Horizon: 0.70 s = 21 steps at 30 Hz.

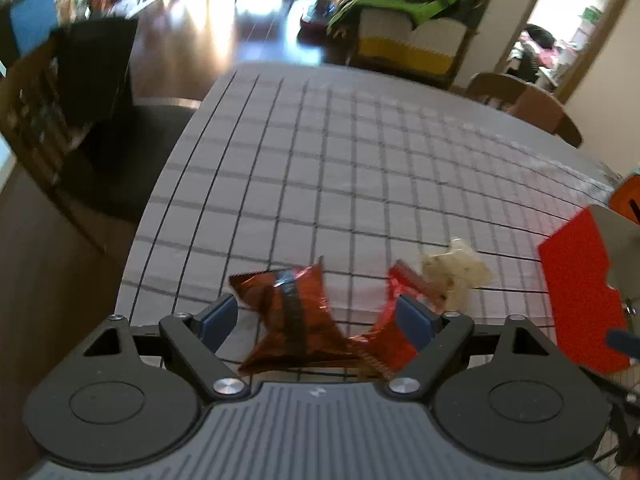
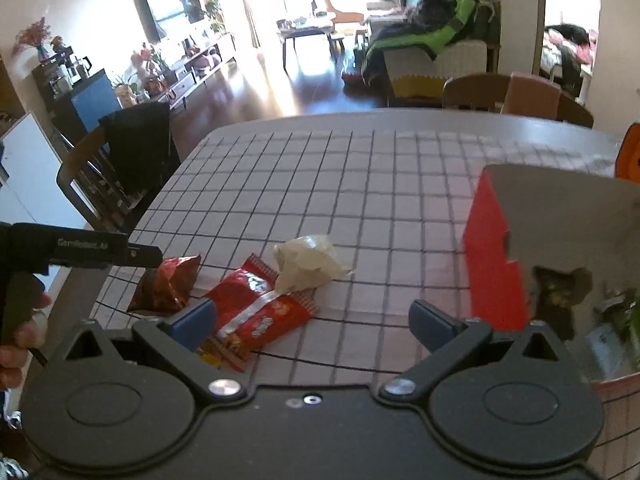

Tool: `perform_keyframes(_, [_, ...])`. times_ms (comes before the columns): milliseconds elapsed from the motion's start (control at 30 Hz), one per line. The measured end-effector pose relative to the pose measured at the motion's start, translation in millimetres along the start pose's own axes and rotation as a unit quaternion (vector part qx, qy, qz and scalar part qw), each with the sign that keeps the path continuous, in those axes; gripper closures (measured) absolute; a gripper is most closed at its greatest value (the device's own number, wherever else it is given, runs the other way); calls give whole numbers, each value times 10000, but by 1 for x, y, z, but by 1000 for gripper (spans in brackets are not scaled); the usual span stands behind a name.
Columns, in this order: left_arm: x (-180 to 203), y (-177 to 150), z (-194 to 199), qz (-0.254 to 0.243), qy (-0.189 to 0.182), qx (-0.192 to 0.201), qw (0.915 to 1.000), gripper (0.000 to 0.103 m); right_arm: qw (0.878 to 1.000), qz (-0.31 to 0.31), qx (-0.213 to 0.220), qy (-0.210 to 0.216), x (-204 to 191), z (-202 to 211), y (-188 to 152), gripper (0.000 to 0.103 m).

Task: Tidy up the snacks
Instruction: 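Move both open tools from the box to the snacks on the table, then grasp the red chip bag with the right tool while the left grasps the brown snack packet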

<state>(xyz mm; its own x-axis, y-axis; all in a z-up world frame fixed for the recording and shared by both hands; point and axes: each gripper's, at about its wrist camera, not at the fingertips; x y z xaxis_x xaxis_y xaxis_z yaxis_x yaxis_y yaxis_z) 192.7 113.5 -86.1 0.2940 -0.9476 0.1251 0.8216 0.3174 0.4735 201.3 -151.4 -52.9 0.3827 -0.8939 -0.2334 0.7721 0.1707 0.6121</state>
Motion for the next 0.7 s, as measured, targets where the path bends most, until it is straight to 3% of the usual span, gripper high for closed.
perform_keyframes(267, [-16,7,-40,279,-23,-499,9984,17,9986,-390,-358,-32,-24,-45,6,0])
perform_keyframes(700, [-27,5,-81,346,35,-903,9953,17,9862,-1436,-760,-315,-29,-109,16,1])
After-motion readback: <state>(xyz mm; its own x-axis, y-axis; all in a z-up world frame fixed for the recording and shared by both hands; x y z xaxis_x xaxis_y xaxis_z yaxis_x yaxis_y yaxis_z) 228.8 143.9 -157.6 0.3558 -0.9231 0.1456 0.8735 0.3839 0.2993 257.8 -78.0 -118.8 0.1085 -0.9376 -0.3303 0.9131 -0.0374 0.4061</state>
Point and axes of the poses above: each gripper's, at about its wrist camera, not at the fingertips, and z roughly against the way its jaws point, x to its right, y to its top, and after that the axes turned 3 degrees about y, right-handed
